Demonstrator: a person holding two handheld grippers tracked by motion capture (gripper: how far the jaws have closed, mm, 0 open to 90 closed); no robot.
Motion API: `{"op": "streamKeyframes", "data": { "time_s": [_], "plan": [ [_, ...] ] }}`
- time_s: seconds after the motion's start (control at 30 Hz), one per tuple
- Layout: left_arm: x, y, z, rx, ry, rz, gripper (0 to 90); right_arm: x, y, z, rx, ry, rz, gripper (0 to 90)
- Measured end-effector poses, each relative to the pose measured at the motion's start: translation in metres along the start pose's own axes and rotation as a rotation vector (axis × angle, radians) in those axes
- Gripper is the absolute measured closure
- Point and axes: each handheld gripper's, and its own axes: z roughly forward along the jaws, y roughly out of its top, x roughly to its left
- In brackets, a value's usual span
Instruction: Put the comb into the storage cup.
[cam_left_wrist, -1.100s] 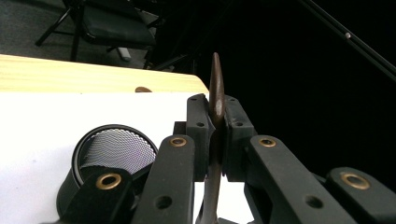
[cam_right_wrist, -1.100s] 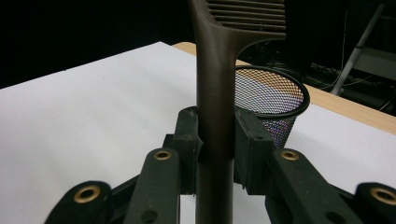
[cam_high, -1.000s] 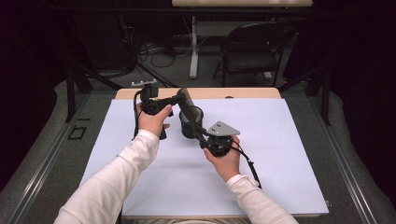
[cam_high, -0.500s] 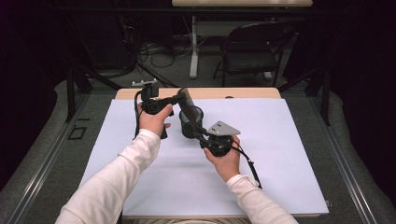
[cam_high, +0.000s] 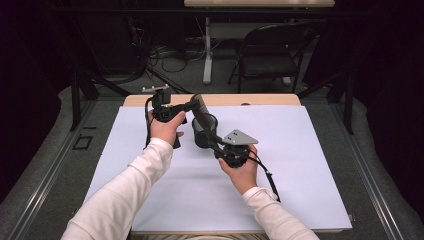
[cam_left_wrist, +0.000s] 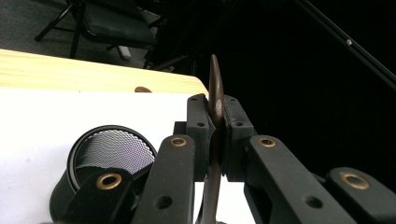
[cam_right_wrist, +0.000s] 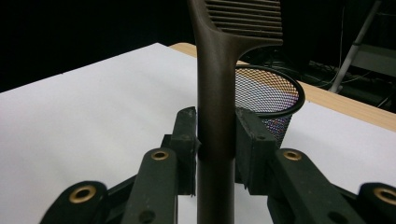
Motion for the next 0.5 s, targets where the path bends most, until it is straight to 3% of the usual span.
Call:
{"op": "streamKeyframes", "data": {
  "time_s": [0.5],
  "plan": [
    [0.0019, 0.0004, 0.0022, -0.009, 0.003, -0.006, 84.3, -0.0009, -0.0002, 0.0008, 0.001, 0.001, 0.005, 66.0]
  ]
}}
